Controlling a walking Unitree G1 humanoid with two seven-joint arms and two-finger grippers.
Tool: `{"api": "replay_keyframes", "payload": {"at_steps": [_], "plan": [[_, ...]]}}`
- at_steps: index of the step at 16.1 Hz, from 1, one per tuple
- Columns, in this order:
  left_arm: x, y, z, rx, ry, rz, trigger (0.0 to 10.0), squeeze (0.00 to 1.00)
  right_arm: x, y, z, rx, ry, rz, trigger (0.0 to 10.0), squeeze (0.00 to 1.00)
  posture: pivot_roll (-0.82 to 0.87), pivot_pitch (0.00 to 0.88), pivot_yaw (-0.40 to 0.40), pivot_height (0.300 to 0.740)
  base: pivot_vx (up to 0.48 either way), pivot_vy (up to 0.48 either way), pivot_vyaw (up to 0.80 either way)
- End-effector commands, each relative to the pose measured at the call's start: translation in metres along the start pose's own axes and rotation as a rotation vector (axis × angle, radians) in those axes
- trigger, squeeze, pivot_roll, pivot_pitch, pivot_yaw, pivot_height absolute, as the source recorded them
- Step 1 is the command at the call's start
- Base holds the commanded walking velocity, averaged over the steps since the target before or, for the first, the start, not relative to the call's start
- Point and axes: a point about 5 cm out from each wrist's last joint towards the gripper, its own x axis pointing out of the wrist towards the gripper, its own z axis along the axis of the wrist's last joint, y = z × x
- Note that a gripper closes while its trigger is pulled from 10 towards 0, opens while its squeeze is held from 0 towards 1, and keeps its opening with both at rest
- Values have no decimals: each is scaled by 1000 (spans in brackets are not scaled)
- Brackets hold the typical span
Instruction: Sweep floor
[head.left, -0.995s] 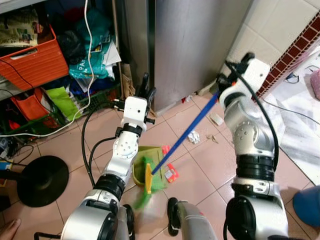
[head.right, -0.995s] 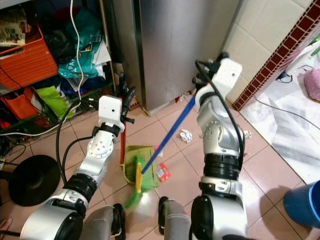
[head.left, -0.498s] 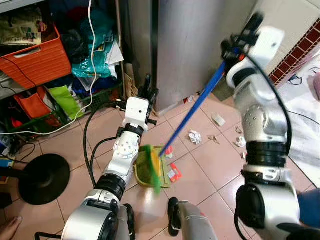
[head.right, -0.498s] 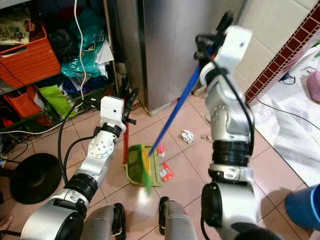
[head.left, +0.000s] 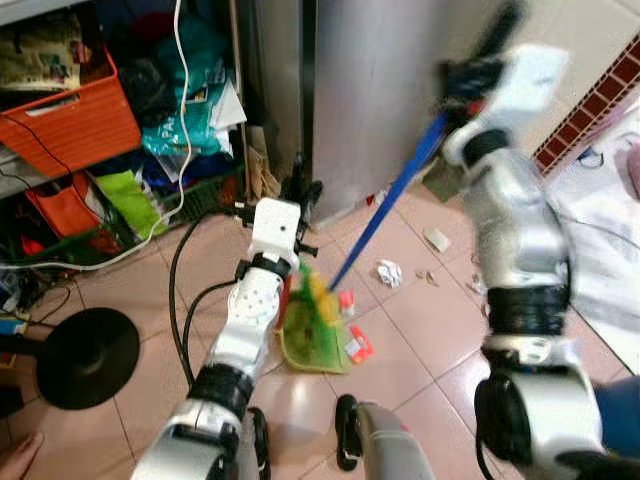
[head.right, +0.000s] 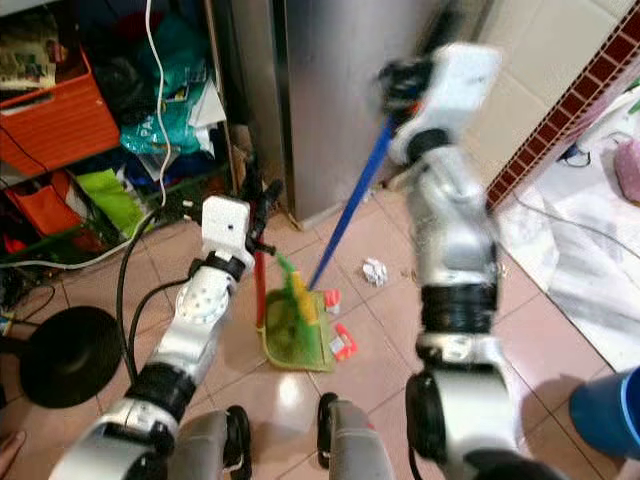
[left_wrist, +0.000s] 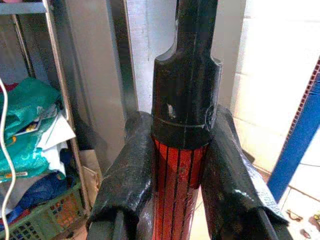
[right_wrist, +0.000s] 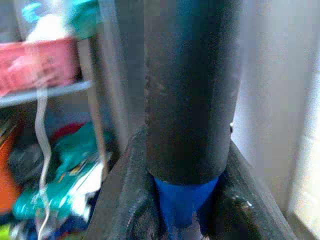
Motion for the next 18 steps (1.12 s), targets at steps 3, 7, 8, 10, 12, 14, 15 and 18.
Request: {"api": "replay_keyframes", "payload": {"at_steps": [3, 7, 8, 10, 12, 14, 15, 18], "plan": [[-3, -4, 5, -14, 8, -23, 10000, 0, 0, 14, 14, -132, -138, 69, 10000, 0, -47, 206, -37, 740, 0, 0, 0], [-10, -2, 10, 4, 16, -33, 10000, 0, -7, 19, 3, -217, -155, 98, 10000, 0, -47, 206, -36, 740, 0, 0, 0], [-12, 0, 11, 3, 22, -28, 10000, 0, -12, 22, -5, -245, -152, 120, 10000, 0, -36, 207, -35, 740, 0, 0, 0], [-16, 2, 11, 9, 37, -23, 10000, 0, -19, 26, -17, -266, -132, 151, 10000, 0, -35, 208, -35, 740, 0, 0, 0], [-18, 10, 15, 59, 34, 10, 10000, 0, -29, 28, -37, -289, -79, 184, 10000, 0, -34, 209, -35, 740, 0, 0, 0], [-21, 23, 19, 102, 28, 68, 10000, 0, -39, 30, -54, -282, -28, 213, 10000, 0, -29, 211, -37, 740, 0, 0, 0], [-22, 28, 19, 119, 35, 96, 10000, 0, -42, 31, -58, -271, -15, 219, 10000, 0, -29, 211, -37, 740, 0, 0, 0], [-23, 38, 17, 136, 56, 144, 10000, 0, -47, 37, -66, -202, 29, 255, 10000, 0, -36, 210, -37, 740, 0, 0, 0]]}}
